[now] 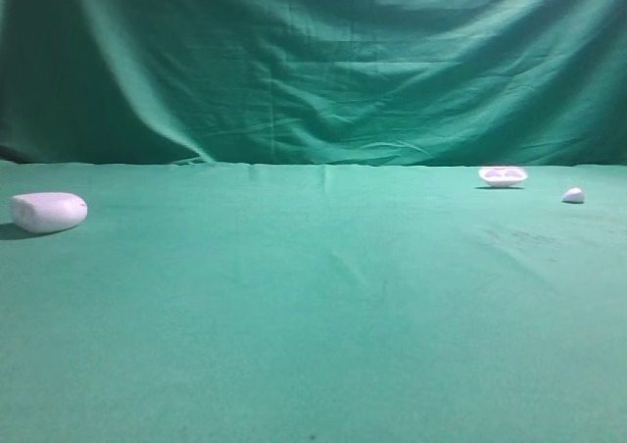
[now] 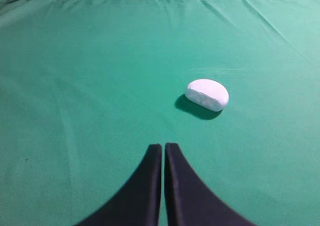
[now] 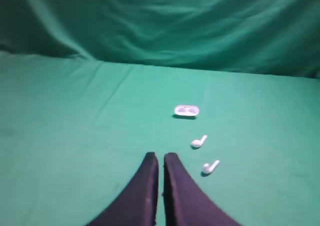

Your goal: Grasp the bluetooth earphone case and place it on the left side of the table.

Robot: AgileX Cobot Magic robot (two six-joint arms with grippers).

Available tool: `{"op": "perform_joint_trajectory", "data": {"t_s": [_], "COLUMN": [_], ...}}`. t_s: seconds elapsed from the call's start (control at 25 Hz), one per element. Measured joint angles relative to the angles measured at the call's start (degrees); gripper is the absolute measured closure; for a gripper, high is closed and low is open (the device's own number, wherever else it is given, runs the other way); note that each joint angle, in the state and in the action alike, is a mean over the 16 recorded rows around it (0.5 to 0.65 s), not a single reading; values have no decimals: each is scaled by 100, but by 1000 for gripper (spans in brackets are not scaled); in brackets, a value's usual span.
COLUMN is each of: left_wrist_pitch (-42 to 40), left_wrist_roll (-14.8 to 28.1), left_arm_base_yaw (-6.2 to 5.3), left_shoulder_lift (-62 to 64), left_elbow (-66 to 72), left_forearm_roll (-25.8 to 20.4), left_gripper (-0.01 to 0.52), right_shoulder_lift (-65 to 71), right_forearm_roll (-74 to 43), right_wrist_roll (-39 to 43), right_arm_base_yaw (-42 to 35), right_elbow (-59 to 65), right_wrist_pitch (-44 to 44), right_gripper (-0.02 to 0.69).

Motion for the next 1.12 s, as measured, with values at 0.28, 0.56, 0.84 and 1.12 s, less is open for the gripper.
{"op": "perform_joint_trajectory", "data": {"t_s": [0.28,0.56,0.84,1.12], "left_wrist_pitch": [0,0,0,0], "left_wrist_roll": [0,0,0,0], "left_arm_base_yaw": [0,0,0,0], "left_shoulder_lift": [0,0,0,0], "left_elbow": [0,0,0,0], "left_forearm_roll": [0,0,0,0], "left_gripper": [514,514,514,514], "right_shoulder_lift": [-938,-1262,-1274,-1274], "right_forearm_roll": [64,121,130,132], "right_wrist_roll": [78,106,107,107], "right_arm_base_yaw": [-859,-1046,-1048,-1048], "right_elbow": [1562,2194,2271,2271], "right_wrist_pitch": [-821,-933,-946,-943], "right_gripper": [665,665,665,665]}}
